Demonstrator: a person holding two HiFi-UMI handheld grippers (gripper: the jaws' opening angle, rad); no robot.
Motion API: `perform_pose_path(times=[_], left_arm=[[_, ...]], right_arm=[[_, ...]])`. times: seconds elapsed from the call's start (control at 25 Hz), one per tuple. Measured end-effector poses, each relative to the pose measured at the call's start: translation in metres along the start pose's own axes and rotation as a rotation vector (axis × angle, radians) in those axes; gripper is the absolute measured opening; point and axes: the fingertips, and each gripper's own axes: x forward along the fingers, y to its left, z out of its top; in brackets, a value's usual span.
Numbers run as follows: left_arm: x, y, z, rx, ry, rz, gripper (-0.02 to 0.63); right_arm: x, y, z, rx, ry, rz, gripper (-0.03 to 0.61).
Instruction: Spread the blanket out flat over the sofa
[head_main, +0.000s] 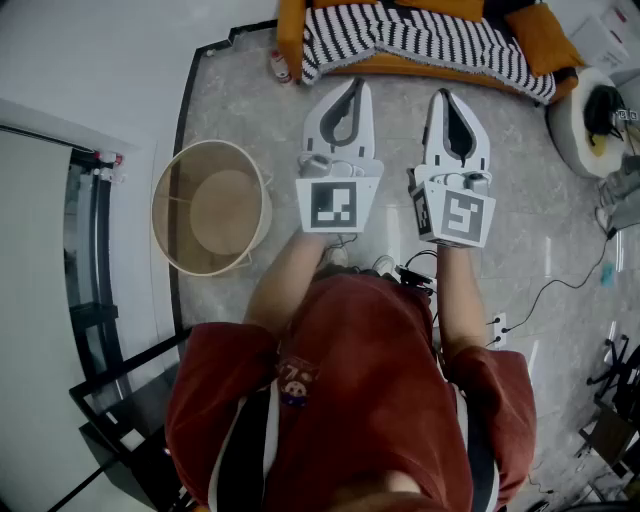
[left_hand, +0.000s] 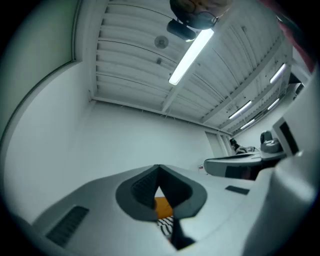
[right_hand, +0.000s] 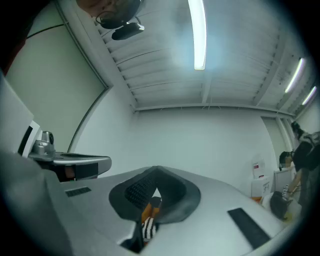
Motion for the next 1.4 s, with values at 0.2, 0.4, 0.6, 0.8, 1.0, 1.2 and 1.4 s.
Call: perform_pose_path(times=[0.2,0.4,0.6,0.8,1.0,1.2,1.4], left_arm=[[0.002,-0.012,-0.016,-0.016,0.029,0.008,0.015],[0.011,-0.025,-0.02,-0.021,0.033,0.017,0.015],[0.016,-0.036,-0.031,-0.025,0.064,0.031,0.015],[0.025,-0.058,-0.034,-0.019,0.054,0.036,0.015],[0.032,-0.076,-0.035,-0.008,0.056,0.034,0.015],[0.041,-0.089,-0.036,-0.007,0.055,0.027,0.015],[0.057,-0.079,-0.05,-0.021,0.058,0.024,0.015]], right_arm=[[-0.004,-0.012,-0.007,-0.003,0.014,-0.006,0.012],[-0.004,-0.029,-0.015,0.012,0.051,-0.016,0.012],[-0.006,-0.048,-0.018,0.033,0.005,-0.009,0.012],[-0.011,-0.074,-0.025,0.038,-0.002,-0.007,0.012],[-0.014,-0.091,-0.027,0.04,-0.005,-0.004,0.012],[-0.012,-0.104,-0.032,0.037,-0.002,-0.007,0.012],[0.006,-0.106,-0.043,0.021,0.002,-0.009,0.012]])
